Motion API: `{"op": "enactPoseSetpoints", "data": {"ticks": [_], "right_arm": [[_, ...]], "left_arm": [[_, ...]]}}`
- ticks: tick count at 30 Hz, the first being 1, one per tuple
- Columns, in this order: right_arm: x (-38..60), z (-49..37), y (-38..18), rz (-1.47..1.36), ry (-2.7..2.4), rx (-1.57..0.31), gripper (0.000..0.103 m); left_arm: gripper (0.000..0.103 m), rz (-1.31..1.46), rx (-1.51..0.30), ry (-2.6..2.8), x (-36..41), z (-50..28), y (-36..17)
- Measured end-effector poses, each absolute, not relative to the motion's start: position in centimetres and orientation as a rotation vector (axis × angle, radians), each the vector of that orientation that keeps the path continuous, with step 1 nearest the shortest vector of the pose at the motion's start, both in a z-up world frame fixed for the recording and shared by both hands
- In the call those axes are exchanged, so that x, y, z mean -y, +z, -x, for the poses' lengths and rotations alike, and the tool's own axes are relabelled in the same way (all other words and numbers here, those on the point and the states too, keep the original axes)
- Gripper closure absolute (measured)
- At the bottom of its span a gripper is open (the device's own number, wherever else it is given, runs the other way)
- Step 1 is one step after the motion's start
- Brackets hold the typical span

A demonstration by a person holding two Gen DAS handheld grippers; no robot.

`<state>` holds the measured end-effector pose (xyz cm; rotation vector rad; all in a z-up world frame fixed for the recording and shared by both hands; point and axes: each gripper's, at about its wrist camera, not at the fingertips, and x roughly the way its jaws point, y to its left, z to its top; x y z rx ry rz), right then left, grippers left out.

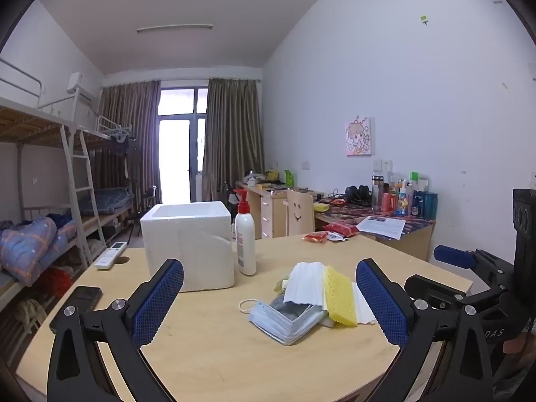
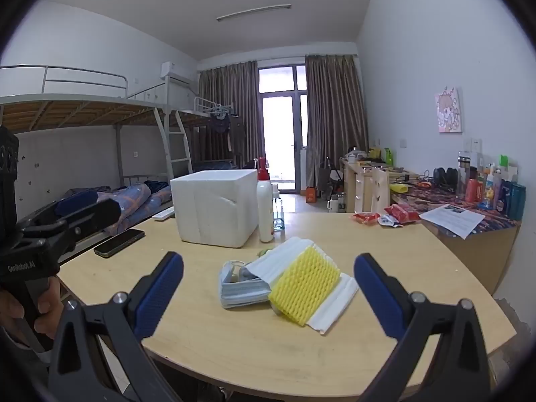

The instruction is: Organize soft objects

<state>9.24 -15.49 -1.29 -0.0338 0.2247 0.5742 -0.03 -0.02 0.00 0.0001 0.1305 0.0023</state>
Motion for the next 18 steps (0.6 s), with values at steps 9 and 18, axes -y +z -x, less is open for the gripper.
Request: {"op": "enactPoseSetpoints", "data": {"ticks": [9, 18], "right_arm": [[15.67, -9.08, -1.2, 0.034, 0.582, -0.215, 0.0], [15.64, -9.4, -1.26, 0.03, 0.584, -0.227, 0.0]], "left_arm": [[0.0, 0.005, -0.146, 0.01, -0.03, 0.12, -0.05], [0.0, 0.011, -0.152, 0.003, -0.12, -0.16, -0.03]]}}
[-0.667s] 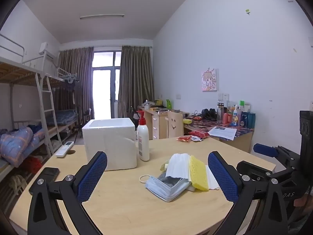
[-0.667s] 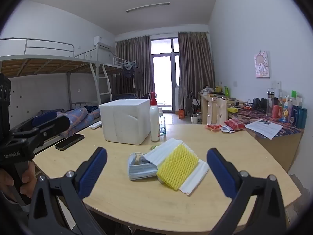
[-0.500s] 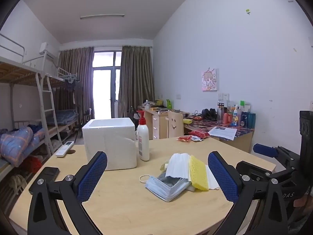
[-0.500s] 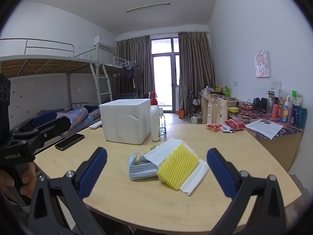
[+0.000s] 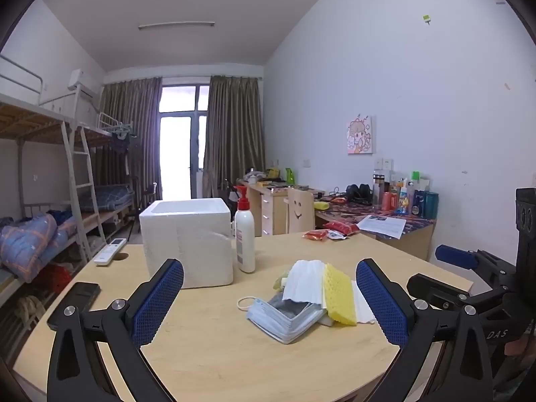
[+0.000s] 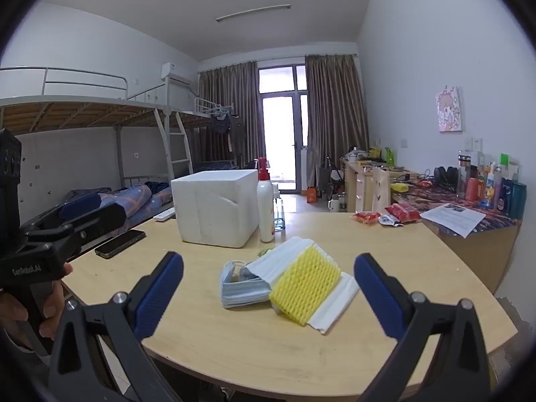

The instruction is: Organize soft objects

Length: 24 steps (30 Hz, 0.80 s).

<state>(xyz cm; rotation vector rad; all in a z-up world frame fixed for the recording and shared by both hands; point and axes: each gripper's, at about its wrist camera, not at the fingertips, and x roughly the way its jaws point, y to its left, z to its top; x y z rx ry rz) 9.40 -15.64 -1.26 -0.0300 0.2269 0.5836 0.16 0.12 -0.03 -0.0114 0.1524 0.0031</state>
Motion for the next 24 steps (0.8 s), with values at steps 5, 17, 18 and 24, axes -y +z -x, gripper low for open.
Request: {"op": "enactPoseSetpoints", "data": {"ticks": [5, 17, 18, 24], "right_arm": [[15.77, -9.34, -1.31, 0.029, 0.588, -0.231, 0.0], [15.64, -9.21, -1.41, 0.027, 0.584, -0.229, 0.0], [15.65, -9.2, -1.42, 0.027, 0.583, -0.229, 0.0], [15.61, -9.16, -1.44, 0.03, 0.588, -0.227, 0.0]], "left_arm": [[0.0, 0.004, -0.159, 0.017, -0.01, -0.42, -0.18], [0.0, 0.0, -0.165, 0.013, 0.05, -0.66, -0.34], [0.0, -0.004, -0.166, 0.016, 0.05, -0.75, -0.37], [0.0, 0.007, -0.169, 0.032, -0.44, -0.75, -0.39]]}}
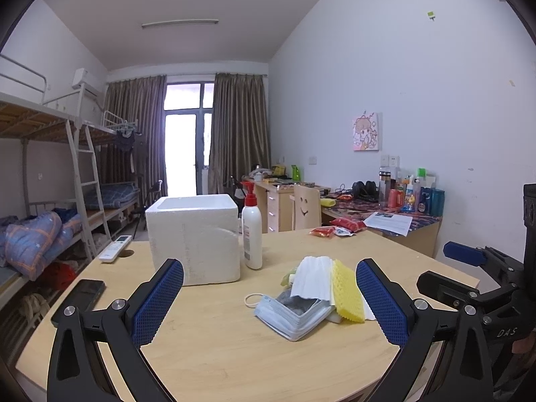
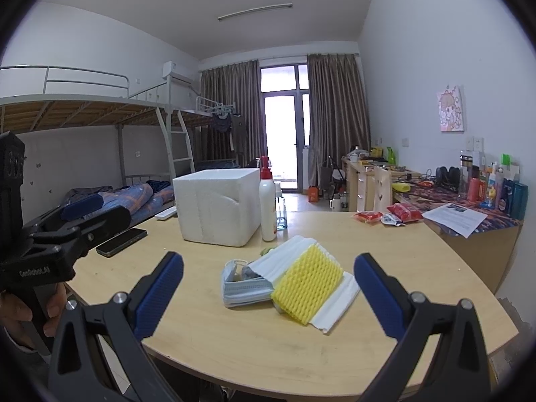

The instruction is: Organize soft objects

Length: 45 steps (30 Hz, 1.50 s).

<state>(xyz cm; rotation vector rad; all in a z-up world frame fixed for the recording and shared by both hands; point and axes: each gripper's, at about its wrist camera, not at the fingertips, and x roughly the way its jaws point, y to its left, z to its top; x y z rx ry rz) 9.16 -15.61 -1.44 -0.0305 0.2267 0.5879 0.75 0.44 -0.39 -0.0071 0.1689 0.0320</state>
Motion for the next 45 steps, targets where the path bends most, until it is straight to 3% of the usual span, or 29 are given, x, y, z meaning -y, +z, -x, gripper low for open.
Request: {"op": "enactPoseSetpoints", "data": {"ticks": [45], "right_arm": [[14.2, -12.3, -1.3, 0.046, 0.606, -0.285, 0.0]], "left_arm": [[0.0, 0.032, -0.236, 0.064, -1.7, -4.0, -1.0]]}}
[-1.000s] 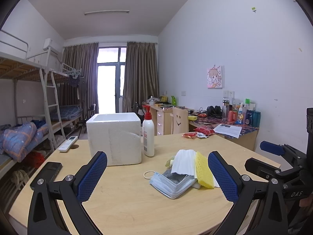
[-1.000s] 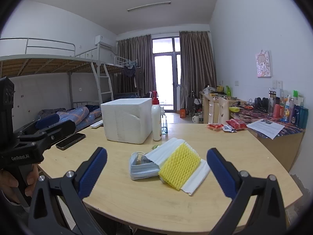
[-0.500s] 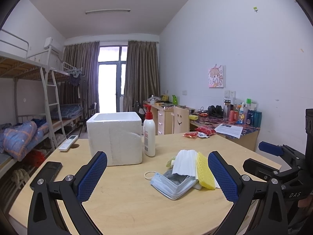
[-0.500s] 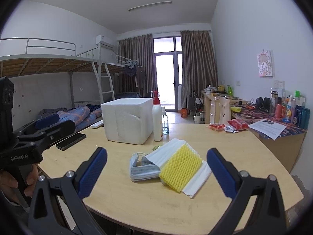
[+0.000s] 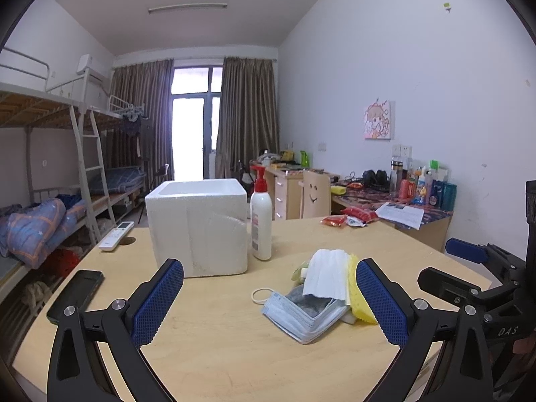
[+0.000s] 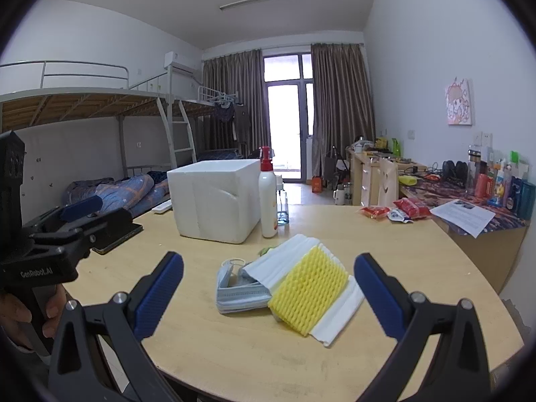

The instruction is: Organize soft objects

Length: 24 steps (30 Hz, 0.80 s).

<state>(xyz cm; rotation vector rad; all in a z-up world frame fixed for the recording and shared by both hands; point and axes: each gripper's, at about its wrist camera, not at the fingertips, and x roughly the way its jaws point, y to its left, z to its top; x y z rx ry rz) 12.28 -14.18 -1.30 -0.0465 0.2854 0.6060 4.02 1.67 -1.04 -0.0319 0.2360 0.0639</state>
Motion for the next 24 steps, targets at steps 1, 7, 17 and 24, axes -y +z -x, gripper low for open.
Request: {"op": "enactPoseSetpoints", "data": {"ticks": [1, 7, 17, 24], "right_arm": [[14.1, -12.6, -1.4, 0.048, 0.603, -0.294, 0.0], [13.9, -14.3, -2.0, 0.052, 0.606, -0.332, 0.0], [14.7, -17.0, -3.0, 0.03, 0.583, -0.419, 0.0], [14.5, -19.1, -4.0, 0.05, 0.549, -0.496, 0.0]], "left_arm": [[0.0, 0.03, -0.244, 0.069, -1.7, -4.3, -1.1], [0.0, 0.031, -0.287, 0.056, -2.0, -6.1, -1.5], [0.0, -0.002, -0.396, -0.019, -1.5, -10.5, -2.6], [0.0, -0.009, -0.526, -0.049, -1.6, -14.2, -4.9]]}}
